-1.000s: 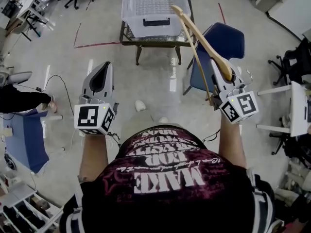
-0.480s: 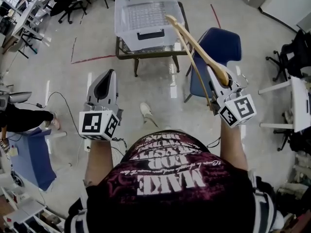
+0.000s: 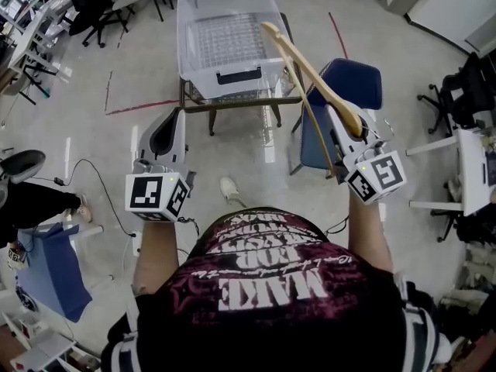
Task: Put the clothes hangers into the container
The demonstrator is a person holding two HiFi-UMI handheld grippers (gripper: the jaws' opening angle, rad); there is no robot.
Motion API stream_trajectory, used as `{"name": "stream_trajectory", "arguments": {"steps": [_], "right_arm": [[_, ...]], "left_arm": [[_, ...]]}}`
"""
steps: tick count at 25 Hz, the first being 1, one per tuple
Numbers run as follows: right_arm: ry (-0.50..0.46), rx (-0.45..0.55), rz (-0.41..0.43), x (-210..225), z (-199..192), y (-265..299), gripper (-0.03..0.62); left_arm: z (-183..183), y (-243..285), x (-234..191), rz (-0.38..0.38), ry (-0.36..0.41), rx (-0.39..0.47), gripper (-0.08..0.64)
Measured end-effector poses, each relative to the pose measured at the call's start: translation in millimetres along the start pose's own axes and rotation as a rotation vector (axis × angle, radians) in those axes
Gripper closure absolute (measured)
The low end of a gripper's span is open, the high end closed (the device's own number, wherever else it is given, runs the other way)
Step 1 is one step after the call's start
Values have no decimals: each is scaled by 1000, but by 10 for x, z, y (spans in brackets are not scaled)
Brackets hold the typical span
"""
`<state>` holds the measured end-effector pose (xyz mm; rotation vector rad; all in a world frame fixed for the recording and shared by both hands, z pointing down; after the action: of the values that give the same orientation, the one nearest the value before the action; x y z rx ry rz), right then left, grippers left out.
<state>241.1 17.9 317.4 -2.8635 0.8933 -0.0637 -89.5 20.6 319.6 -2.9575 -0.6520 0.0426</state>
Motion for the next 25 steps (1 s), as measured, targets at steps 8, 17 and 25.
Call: {"name": "stream_trajectory", "arguments": {"steps": [8,17,25], "right_arm": [[8,-5,4,102,-5,640,534],[-23,-20,15,-80,-111,1361,534],[-37,-26,21,-341,-170,1795,534]], "left_arm": [[-35,383,-470,-5,-6,-35,552],[-184,652,-1204,-8,-20,-18,552],[-302,806,-1566,-66,-27,-37,552]]}}
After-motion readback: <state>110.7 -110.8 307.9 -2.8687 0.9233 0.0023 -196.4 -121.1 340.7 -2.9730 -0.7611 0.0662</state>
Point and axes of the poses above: the fingertips, and each gripper's own axes: y forward along the fingers, x to its right, z out of its top, the point moved 5 cm from there along -y, backward along the fingers, and after that the axes turned 10 degrees about x, right-handed, at the moved point
